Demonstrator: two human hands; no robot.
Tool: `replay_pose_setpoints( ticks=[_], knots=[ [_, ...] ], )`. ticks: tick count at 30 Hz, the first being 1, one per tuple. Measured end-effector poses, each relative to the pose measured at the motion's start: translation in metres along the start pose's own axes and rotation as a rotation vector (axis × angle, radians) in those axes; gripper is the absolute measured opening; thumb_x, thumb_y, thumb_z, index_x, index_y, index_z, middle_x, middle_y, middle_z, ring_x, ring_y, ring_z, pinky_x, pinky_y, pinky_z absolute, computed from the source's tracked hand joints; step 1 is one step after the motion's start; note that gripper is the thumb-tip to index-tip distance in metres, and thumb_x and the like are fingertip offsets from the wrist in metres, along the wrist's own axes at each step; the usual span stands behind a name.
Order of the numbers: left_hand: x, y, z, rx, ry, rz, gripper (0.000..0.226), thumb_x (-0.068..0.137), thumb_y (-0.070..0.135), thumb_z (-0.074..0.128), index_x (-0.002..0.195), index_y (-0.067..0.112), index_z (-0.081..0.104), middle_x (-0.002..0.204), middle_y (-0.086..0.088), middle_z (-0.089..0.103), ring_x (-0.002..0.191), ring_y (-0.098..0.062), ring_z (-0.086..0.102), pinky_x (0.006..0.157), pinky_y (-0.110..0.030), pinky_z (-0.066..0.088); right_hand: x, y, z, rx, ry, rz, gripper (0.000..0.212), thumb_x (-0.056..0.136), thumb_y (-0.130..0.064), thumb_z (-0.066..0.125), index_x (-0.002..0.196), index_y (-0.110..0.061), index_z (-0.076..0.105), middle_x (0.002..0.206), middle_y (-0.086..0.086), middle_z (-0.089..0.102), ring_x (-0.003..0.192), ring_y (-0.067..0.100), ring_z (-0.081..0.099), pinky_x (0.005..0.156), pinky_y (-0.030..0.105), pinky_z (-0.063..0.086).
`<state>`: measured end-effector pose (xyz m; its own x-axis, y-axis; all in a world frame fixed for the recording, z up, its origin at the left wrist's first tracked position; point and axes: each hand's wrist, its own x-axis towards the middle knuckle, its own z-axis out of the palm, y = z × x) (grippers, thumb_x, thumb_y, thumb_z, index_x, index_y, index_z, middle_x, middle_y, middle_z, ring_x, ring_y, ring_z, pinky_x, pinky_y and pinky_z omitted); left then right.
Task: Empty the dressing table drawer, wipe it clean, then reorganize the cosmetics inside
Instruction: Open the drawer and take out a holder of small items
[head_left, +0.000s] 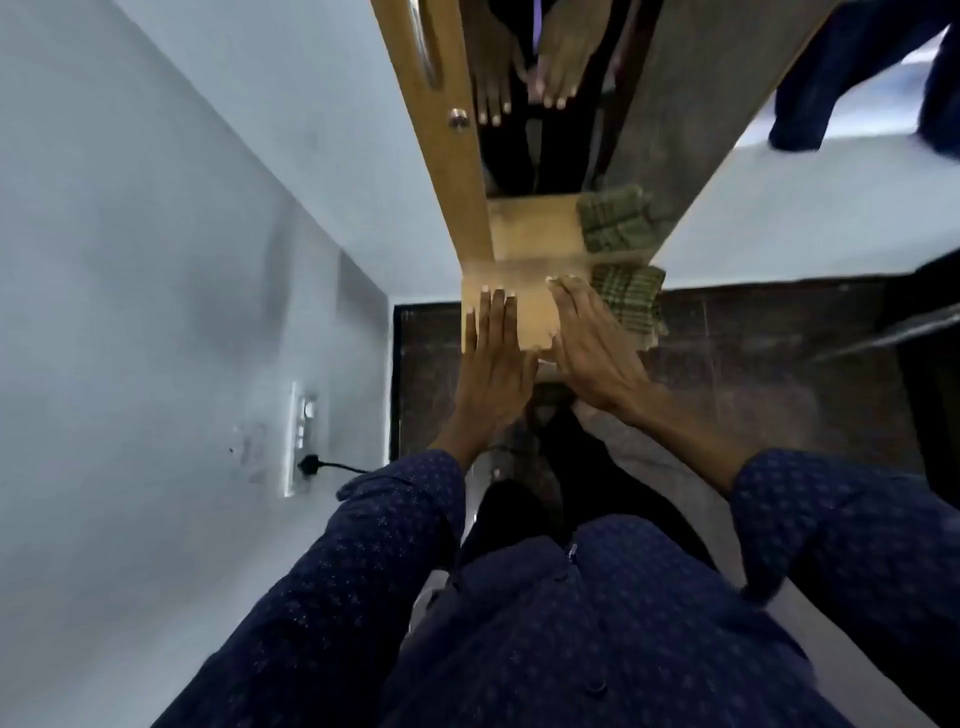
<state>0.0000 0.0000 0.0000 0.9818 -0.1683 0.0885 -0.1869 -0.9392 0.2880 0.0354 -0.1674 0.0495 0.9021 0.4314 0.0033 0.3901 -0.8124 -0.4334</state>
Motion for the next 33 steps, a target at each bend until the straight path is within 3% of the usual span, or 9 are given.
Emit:
replay_pose_setpoints(
  ticks=[3, 6, 8, 12, 17, 21, 28, 33],
  knots=[
    [-0.007, -0.008, 0.034, -0.08, -0.084, -0.074, 0.077, 0.105, 0.038, 0.051, 0.162, -0.005, 0.022, 0.171, -0.024, 0.017, 0.162, -0.038, 0.008, 0.128, -0.059, 0.015, -0.01, 0.019, 0.039, 0.036, -0.109, 0.072, 0.053, 0.099, -0.025, 0.044, 0.143, 0.004, 0.047, 0.14, 0.022, 0.047, 0.127, 0.04, 0.048, 0.107, 0.05, 0.045],
    [-0.01, -0.015, 0.072, -0.142, -0.135, -0.103, 0.081, 0.104, 0.041, 0.055, 0.162, -0.004, 0.022, 0.172, -0.022, 0.019, 0.162, -0.038, 0.009, 0.129, -0.057, 0.014, -0.022, 0.04, 0.09, 0.012, -0.204, 0.103, 0.043, 0.098, -0.022, 0.038, 0.127, 0.004, 0.057, 0.124, 0.023, 0.055, 0.109, 0.042, 0.055, 0.091, 0.054, 0.05],
    [-0.003, -0.02, 0.104, -0.167, -0.13, -0.102, 0.081, 0.102, 0.039, 0.056, 0.162, -0.004, 0.022, 0.172, -0.022, 0.019, 0.162, -0.038, 0.008, 0.129, -0.057, 0.014, -0.02, 0.056, 0.121, 0.027, -0.267, 0.133, 0.042, 0.096, -0.019, 0.035, 0.123, 0.003, 0.059, 0.124, 0.023, 0.057, 0.109, 0.044, 0.059, 0.088, 0.056, 0.052],
    [0.005, -0.034, 0.177, -0.151, -0.108, -0.088, 0.079, 0.101, 0.033, 0.054, 0.162, -0.005, 0.023, 0.171, -0.022, 0.019, 0.162, -0.038, 0.007, 0.128, -0.058, 0.014, -0.007, 0.094, 0.183, -0.002, -0.328, 0.188, 0.051, 0.095, -0.018, 0.042, 0.144, -0.007, 0.051, 0.147, 0.011, 0.051, 0.129, 0.035, 0.054, 0.097, 0.056, 0.051],
    [0.008, -0.05, 0.244, -0.167, 0.0, -0.108, 0.078, 0.101, 0.028, 0.052, 0.163, -0.004, 0.02, 0.173, -0.021, 0.014, 0.163, -0.037, 0.005, 0.128, -0.061, 0.011, 0.0, 0.13, 0.265, -0.023, -0.24, 0.201, 0.05, 0.104, -0.022, 0.048, 0.15, -0.004, 0.046, 0.148, 0.019, 0.052, 0.135, 0.04, 0.049, 0.109, 0.054, 0.043],
    [0.006, -0.058, 0.273, -0.135, 0.113, -0.072, 0.076, 0.1, 0.026, 0.053, 0.163, -0.004, 0.022, 0.173, -0.021, 0.017, 0.162, -0.038, 0.008, 0.128, -0.062, 0.009, 0.002, 0.143, 0.313, -0.028, -0.125, 0.237, 0.056, 0.107, -0.034, 0.047, 0.156, -0.008, 0.039, 0.15, 0.017, 0.048, 0.138, 0.039, 0.045, 0.109, 0.053, 0.041],
    [0.012, -0.061, 0.311, -0.07, 0.32, -0.045, 0.072, 0.104, 0.029, 0.051, 0.162, -0.004, 0.025, 0.172, -0.021, 0.02, 0.161, -0.041, 0.011, 0.129, -0.061, 0.001, 0.006, 0.16, 0.353, -0.067, 0.277, 0.132, 0.027, 0.107, -0.021, 0.056, 0.126, -0.005, 0.066, 0.123, 0.015, 0.068, 0.117, 0.034, 0.059, 0.097, 0.044, 0.045],
    [0.013, -0.063, 0.318, -0.001, 0.396, 0.016, 0.072, 0.109, 0.041, 0.036, 0.165, -0.001, 0.018, 0.174, -0.016, 0.013, 0.163, -0.036, 0.003, 0.129, -0.06, 0.001, -0.009, 0.163, 0.365, -0.02, 0.483, 0.062, 0.013, 0.102, -0.008, 0.058, 0.106, -0.002, 0.068, 0.1, 0.016, 0.07, 0.093, 0.038, 0.063, 0.08, 0.047, 0.049]
  ],
)
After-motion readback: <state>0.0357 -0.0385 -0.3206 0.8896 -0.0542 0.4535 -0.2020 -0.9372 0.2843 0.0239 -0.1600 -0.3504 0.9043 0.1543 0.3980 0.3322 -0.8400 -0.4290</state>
